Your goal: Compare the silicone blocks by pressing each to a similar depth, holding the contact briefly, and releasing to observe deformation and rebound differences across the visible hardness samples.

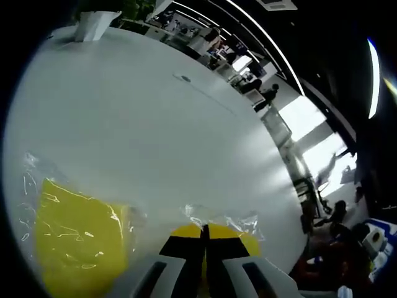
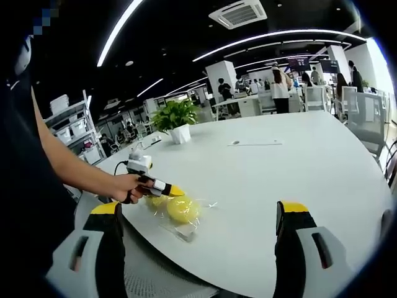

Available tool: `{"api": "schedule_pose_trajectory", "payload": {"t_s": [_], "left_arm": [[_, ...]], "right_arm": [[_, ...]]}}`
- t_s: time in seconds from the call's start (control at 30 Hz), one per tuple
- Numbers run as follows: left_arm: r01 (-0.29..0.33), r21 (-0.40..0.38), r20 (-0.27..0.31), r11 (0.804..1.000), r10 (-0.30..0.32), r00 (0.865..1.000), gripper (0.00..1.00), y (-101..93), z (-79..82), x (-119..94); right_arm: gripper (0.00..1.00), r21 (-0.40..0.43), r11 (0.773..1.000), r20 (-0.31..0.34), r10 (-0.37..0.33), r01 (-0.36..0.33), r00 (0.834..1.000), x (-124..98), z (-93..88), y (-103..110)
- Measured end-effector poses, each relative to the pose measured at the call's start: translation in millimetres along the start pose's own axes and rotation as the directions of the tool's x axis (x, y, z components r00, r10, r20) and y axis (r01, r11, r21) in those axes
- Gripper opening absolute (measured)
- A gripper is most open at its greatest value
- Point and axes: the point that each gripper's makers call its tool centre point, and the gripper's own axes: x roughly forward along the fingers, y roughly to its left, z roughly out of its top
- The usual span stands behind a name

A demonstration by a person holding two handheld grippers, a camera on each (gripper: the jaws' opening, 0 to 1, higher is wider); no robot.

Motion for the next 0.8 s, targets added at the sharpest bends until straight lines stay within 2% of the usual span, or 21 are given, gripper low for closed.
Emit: {"api": "schedule_pose_trajectory", "payload": {"t_s": [0.57,0.7,0.8], "left_arm": [[-0.017,0.058,-0.007,0.998,0.017,1.0,0.01,5.3,-0.4,3.1],[0.002,0.08,-0.018,0.997,-0.001,1.0,0.03,4.8,-0.2,4.9],[0.03,0.079,-0.041,0.996,-0.027,0.999,0.09,0.1,-0.4,4.4]], "right_arm": [[0.96,0.002,1.0,-0.006,-0.005,0.005,1.0,2.9,0.3,1.2],[0.96,0.001,1.0,-0.005,-0.003,0.003,1.0,4.1,0.2,2.5],[0.96,0.004,1.0,-0.005,-0.001,0.001,1.0,4.5,-0.4,3.1]]}}
